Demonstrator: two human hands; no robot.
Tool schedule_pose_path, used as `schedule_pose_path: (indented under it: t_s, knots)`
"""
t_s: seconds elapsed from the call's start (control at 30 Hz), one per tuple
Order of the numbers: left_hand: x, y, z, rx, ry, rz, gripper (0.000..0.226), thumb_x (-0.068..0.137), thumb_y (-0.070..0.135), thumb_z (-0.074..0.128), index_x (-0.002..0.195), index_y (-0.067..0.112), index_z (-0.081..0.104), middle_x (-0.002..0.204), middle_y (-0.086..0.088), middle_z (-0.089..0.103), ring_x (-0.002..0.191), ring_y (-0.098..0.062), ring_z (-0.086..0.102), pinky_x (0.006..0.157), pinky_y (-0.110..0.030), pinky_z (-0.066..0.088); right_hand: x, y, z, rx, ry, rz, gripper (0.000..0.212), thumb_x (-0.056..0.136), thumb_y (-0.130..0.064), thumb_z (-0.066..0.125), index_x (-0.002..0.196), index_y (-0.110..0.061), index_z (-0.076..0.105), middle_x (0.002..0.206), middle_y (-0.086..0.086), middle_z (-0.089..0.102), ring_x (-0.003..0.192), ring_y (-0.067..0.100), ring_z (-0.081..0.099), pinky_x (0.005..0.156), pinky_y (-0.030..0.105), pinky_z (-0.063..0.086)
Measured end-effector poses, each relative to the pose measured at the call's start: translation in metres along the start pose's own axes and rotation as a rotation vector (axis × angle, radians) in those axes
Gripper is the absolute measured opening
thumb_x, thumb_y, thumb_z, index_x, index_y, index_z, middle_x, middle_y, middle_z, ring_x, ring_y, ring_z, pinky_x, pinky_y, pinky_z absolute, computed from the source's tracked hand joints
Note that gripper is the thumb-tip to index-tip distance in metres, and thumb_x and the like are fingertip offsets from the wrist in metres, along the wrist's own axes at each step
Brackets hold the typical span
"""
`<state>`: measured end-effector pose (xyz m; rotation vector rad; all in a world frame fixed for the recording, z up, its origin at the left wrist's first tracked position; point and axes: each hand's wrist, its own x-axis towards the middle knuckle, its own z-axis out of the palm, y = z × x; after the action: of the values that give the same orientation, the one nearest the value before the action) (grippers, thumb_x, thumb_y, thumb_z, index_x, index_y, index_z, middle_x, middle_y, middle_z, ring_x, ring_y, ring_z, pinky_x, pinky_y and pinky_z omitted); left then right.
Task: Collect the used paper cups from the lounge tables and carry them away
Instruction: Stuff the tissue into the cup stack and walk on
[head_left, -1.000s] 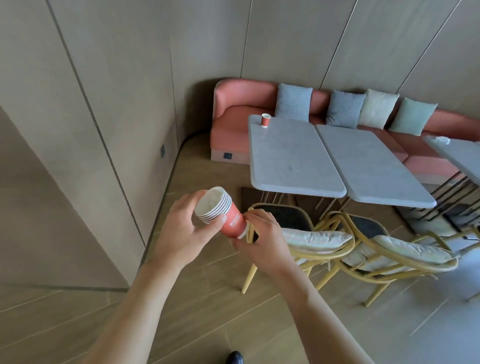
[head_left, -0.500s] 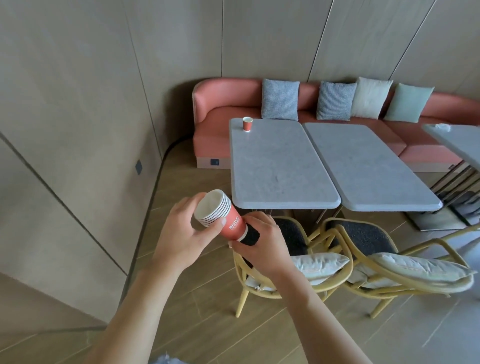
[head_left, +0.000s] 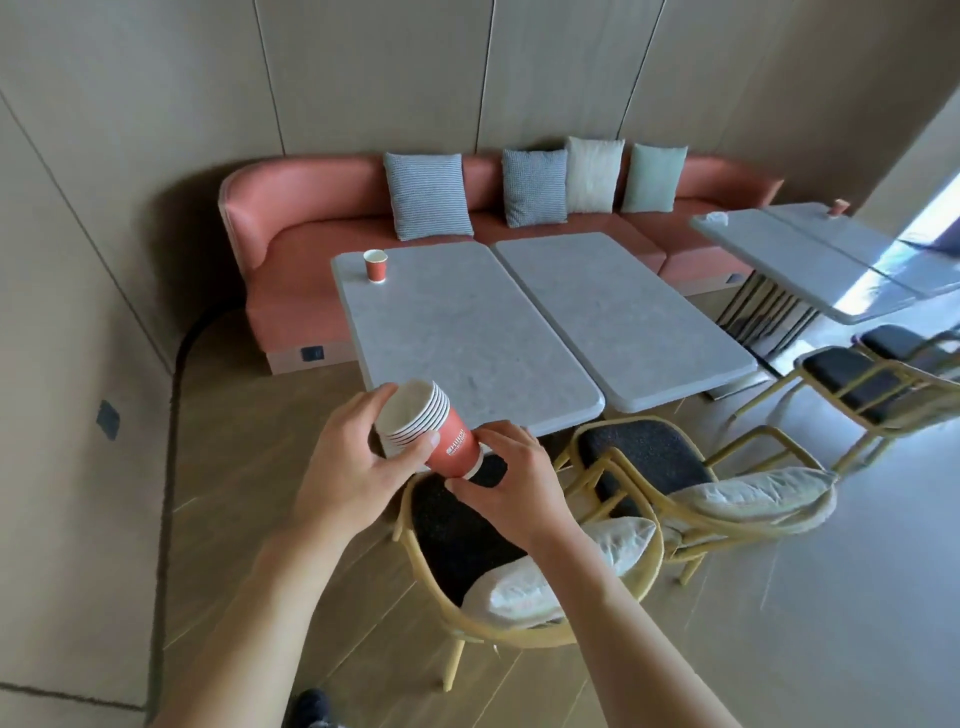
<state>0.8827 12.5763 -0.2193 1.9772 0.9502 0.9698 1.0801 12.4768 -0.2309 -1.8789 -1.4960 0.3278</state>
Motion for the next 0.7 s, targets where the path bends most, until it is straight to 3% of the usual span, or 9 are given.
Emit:
schedule_pose_path:
  t_s: [0.07, 0.27, 0.47, 0.7]
  knots:
    - [0.028, -0.012, -0.011, 0.019, -0.041, 0.011, 0.071, 0.087, 0.067, 0.071, 0.145, 0.029, 0.057, 0.132, 0.01, 0.063, 0.125, -0.013, 0.06, 0.099, -0.04, 0.059, 0.018, -0.011, 0.006, -0.027, 0.029, 0.04, 0.059, 0.079, -0.043, 0.089, 0.132, -0.028, 0.071, 0.129, -0.014, 0.063, 0.121, 0.01, 0.055, 0.107, 0.044, 0.052]
    - [0.101, -0.043, -0.057, -0.013, -0.126, 0.091, 0.069, 0.087, 0.067, 0.071, 0.143, 0.029, 0.058, 0.132, 0.009, 0.064, 0.126, -0.013, 0.061, 0.097, -0.035, 0.059, 0.077, -0.052, 0.034, -0.044, 0.078, 0.145, 0.059, 0.079, -0.04, 0.09, 0.134, -0.028, 0.07, 0.13, -0.014, 0.061, 0.122, 0.011, 0.053, 0.106, 0.042, 0.052]
    - [0.135, -0.088, -0.104, -0.074, -0.091, 0.126, 0.053, 0.086, 0.065, 0.074, 0.129, 0.035, 0.063, 0.12, 0.016, 0.067, 0.119, -0.013, 0.064, 0.094, -0.029, 0.054, 0.124, -0.085, 0.082, -0.04, 0.071, 0.17, 0.056, 0.076, -0.037, 0.091, 0.128, -0.027, 0.073, 0.126, -0.013, 0.063, 0.121, 0.009, 0.051, 0.107, 0.047, 0.047]
    - [0.159, -0.141, -0.17, -0.116, 0.039, 0.076, 0.053, 0.087, 0.064, 0.077, 0.129, 0.035, 0.063, 0.122, 0.015, 0.068, 0.117, -0.014, 0.067, 0.094, -0.034, 0.058, 0.189, -0.128, 0.14, -0.075, -0.029, 0.076, 0.058, 0.077, -0.049, 0.088, 0.13, -0.031, 0.072, 0.127, -0.016, 0.063, 0.122, 0.01, 0.054, 0.108, 0.046, 0.049]
